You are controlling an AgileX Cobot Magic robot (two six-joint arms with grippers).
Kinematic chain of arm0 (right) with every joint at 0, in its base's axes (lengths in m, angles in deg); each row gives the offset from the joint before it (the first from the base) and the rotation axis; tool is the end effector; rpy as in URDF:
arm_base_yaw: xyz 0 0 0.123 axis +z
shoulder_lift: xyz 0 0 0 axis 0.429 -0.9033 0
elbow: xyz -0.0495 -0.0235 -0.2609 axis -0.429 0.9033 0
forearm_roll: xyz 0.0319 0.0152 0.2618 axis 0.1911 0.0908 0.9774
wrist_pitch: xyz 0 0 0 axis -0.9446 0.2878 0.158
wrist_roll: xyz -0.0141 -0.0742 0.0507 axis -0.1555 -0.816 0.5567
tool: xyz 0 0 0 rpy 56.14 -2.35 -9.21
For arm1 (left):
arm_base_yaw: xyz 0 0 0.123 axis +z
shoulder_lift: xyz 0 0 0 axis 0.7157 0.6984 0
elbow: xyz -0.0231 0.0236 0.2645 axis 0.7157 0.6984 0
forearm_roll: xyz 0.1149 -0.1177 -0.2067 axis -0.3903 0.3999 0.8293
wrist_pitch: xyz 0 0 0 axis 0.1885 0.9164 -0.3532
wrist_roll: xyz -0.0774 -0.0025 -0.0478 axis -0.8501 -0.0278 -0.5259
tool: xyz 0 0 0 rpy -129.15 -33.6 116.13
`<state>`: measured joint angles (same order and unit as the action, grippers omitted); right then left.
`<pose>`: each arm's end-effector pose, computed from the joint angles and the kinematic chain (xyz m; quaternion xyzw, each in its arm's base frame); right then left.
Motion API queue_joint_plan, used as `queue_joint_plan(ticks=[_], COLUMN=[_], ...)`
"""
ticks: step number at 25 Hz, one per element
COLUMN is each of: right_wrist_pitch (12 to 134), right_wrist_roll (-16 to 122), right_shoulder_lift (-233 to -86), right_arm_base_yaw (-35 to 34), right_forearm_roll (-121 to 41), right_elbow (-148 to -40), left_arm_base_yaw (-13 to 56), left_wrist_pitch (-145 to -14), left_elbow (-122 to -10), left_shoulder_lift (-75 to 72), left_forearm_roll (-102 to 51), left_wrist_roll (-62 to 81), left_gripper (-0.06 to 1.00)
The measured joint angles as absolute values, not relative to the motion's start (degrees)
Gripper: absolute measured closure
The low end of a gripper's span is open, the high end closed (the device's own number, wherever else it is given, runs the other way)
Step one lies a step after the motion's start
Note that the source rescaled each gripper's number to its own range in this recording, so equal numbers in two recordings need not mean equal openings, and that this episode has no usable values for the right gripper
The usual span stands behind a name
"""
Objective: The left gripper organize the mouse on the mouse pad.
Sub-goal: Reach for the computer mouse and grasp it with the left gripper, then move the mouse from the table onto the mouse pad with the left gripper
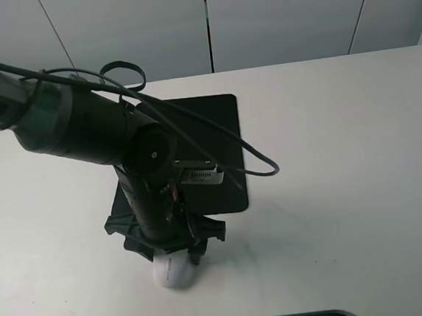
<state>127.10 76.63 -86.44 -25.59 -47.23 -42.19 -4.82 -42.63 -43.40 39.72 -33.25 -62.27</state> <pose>0.0232 0.0015 0.2793 0.0041 0.8646 0.0104 0.5023 0.1963 -0.2481 0.0612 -0.0741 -0.9963 0.0050 0.0421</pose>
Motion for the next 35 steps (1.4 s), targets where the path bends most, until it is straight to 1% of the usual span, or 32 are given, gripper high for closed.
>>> queue_joint_plan(ticks=[1, 20, 35], right_wrist_pitch=[127.1, 127.1, 127.1], right_wrist_roll=[76.63, 76.63, 76.63], right_shoulder_lift=[-86.44, -86.44, -86.44], right_arm_base_yaw=[-25.59, -25.59, -25.59], right_forearm_roll=[-47.23, -47.23, -47.23], right_elbow=[-42.19, -42.19, -42.19], left_arm_base_yaw=[-4.82, -4.82, -4.55], left_wrist_pitch=[-42.63, -42.63, -38.38], left_elbow=[-43.4, -43.4, -43.68], left_shoulder_lift=[39.72, 39.58, 34.09], left_forearm_roll=[-33.25, -33.1, -33.22], left_wrist_roll=[-62.27, -62.27, -62.27], left_gripper=[0.9, 0.9, 0.9])
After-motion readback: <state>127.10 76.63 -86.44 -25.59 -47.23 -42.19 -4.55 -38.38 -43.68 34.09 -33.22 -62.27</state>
